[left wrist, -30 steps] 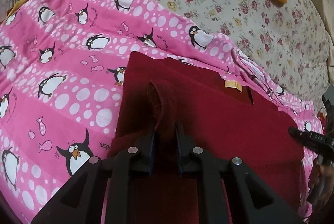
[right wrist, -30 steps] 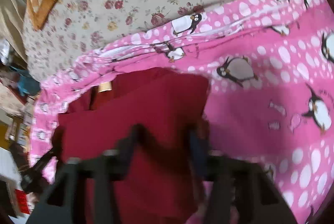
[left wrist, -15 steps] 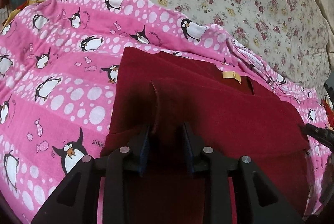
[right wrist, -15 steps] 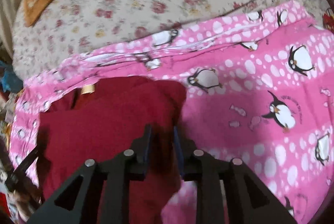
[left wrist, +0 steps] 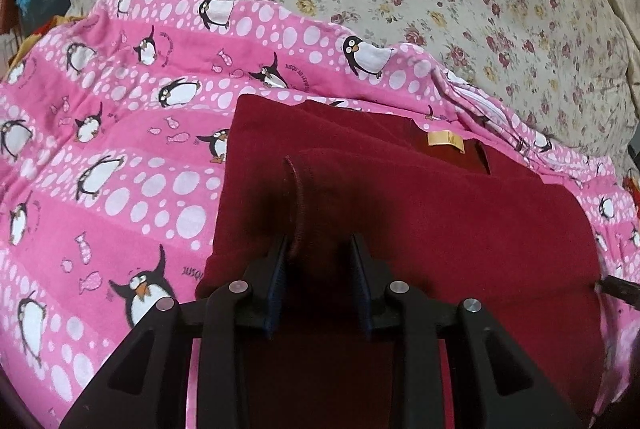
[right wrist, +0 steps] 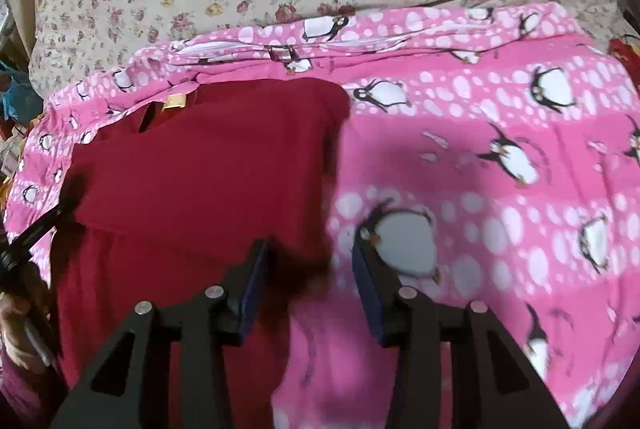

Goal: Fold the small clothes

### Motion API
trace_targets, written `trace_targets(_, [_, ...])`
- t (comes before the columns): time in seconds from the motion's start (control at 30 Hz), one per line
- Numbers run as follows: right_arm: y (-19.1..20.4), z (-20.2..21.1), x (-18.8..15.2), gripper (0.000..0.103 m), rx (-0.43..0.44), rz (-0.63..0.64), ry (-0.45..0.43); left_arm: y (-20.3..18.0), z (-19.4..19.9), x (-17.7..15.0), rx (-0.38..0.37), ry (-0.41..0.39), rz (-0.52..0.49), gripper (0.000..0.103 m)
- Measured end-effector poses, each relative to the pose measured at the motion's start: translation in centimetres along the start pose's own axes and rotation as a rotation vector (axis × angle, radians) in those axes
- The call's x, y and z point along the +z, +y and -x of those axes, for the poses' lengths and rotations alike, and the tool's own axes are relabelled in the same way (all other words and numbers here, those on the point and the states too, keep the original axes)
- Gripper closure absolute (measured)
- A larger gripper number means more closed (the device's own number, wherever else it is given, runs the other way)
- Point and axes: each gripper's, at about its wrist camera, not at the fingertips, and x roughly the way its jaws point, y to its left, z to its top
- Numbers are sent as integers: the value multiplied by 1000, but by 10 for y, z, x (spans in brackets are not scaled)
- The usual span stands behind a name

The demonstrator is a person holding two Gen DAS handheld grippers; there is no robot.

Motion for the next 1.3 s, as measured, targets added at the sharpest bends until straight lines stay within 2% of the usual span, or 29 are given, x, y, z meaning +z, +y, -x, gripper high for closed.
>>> trace_targets(0.1, [-7, 30, -14, 57, 48, 7, 8, -4, 14, -7, 23, -3, -13, 93])
trace_targets(0.23, [-17, 67, -31, 49, 104, -4, 8, -7, 36, -25, 55, 20, -26, 93])
trace_targets(0.37, [-25, 102, -57, 46, 148, -2, 4, -8, 56, -52, 55, 47, -25, 93])
trace_targets(0.47, [-23, 110, -83, 43, 189, 6, 24, -8, 80, -75, 35, 64, -31, 93])
trace_targets(0.57, [-16, 103, -113, 41, 227, 26, 85, -3, 107, -102, -14, 90, -23, 93])
trace_targets(0.7, [-6, 87, -152, 39, 219, 77, 177, 10, 131, -136, -35, 141, 6, 89])
trace_targets(0.87, [3, 76, -187, 39, 257, 97, 222, 21, 151, -170, -40, 171, 49, 89])
trace_targets(1.03, [10, 72, -208, 36, 291, 117, 241, 35, 153, -203, -32, 233, 105, 88])
trace_targets(1.13, [15, 72, -214, 33, 296, 140, 246, 42, 149, -218, -52, 263, 139, 88])
trace_targets(1.3, [16, 68, -213, 29, 301, 134, 248, 39, 147, -222, -61, 255, 151, 86])
